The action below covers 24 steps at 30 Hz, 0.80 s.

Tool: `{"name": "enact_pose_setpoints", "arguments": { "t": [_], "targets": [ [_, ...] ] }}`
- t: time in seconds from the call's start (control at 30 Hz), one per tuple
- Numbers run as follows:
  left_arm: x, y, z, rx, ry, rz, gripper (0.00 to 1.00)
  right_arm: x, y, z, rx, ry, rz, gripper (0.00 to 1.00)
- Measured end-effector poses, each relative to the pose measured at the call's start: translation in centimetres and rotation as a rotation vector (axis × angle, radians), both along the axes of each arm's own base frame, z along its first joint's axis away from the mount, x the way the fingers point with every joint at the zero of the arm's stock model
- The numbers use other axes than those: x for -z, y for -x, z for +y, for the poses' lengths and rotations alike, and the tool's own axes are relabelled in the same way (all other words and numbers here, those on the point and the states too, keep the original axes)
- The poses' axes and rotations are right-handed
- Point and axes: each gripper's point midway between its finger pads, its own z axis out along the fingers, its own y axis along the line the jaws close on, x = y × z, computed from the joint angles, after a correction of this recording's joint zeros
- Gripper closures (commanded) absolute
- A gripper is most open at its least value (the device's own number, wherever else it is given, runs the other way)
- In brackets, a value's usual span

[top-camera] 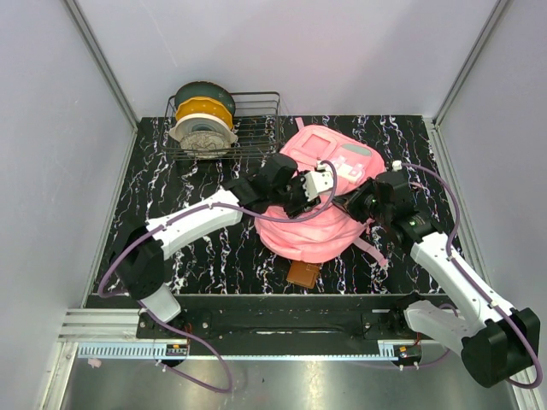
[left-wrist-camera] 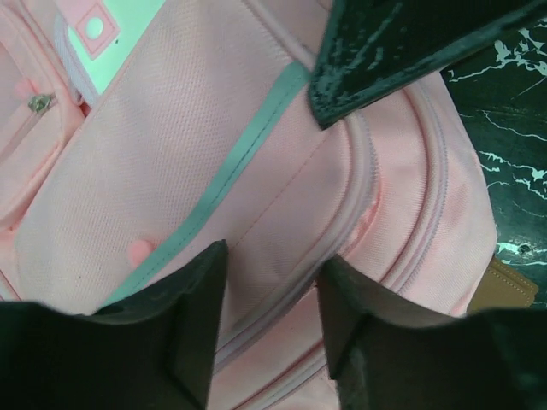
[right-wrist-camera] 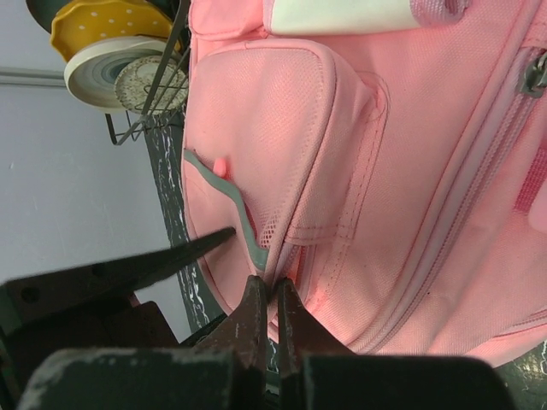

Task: Pack the student bag
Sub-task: Unzip the student bag at the center of the board, then pick up the stationery from the center of the board.

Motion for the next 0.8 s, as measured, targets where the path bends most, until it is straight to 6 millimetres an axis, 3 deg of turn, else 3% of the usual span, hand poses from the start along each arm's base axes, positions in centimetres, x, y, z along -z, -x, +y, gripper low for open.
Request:
{"name": "enact_pose_setpoints", "arguments": {
  "t": [0.03,0.07,0.23,0.3,0.37,0.4,0.47,0.5,0.53,0.6,0.8],
  "targets": [
    [-0.1,0.0,0.0,-0.002,0.002,-0.003,0.78,0.0,0.0,0.0,0.001,0.000,-0.001,1.00],
    [-0.2,0.1,-0.1,0.006,0.002,-0.008,0.84,0.0,0.0,0.0,0.001,0.000,-0.002,1.00],
    [-0.7,-0.1,-0.3,0.011,-0.002,-0.044,0.86,-0.6,-0.3,0.0,0.005,-0.009,-0.023,1.00],
    [-0.9,-0.1,-0.3,0.009,-0.004,-0.046,0.97,-0.7,-0.3,-0.1,0.007,-0.010,-0.026,1.00],
    [-1.0,-0.2,-0.2,0.007,-0.009,-0.045,1.00,-0.8,-0.3,-0.1,0.006,-0.011,-0.029,0.98],
    [-1.1,-0.2,-0.2,0.005,-0.012,-0.046,1.00,-0.9,-0.3,-0.1,0.007,-0.012,-0.031,0.78],
    [-1.2,-0.3,-0.3,0.000,-0.014,-0.049,1.00,-0.9,-0.4,-0.2,0.008,-0.006,-0.036,0.59],
    [-1.3,-0.4,-0.2,-0.011,-0.016,-0.051,1.00,-0.9,-0.4,-0.2,0.005,0.003,-0.041,0.37],
    [-1.4,-0.7,-0.2,-0.027,-0.017,-0.057,1.00,-1.0,-0.2,-0.4,-0.002,0.017,-0.045,0.28],
    [-1.8,-1.4,0.0,-0.066,-0.017,-0.072,1.00,-1.7,0.2,-1.2,0.004,0.060,-0.069,0.22],
    [-3.5,-3.3,0.0,-0.170,0.000,-0.096,1.00,-4.6,3.7,-4.5,0.006,0.196,-0.219,0.23]
  ]
}}
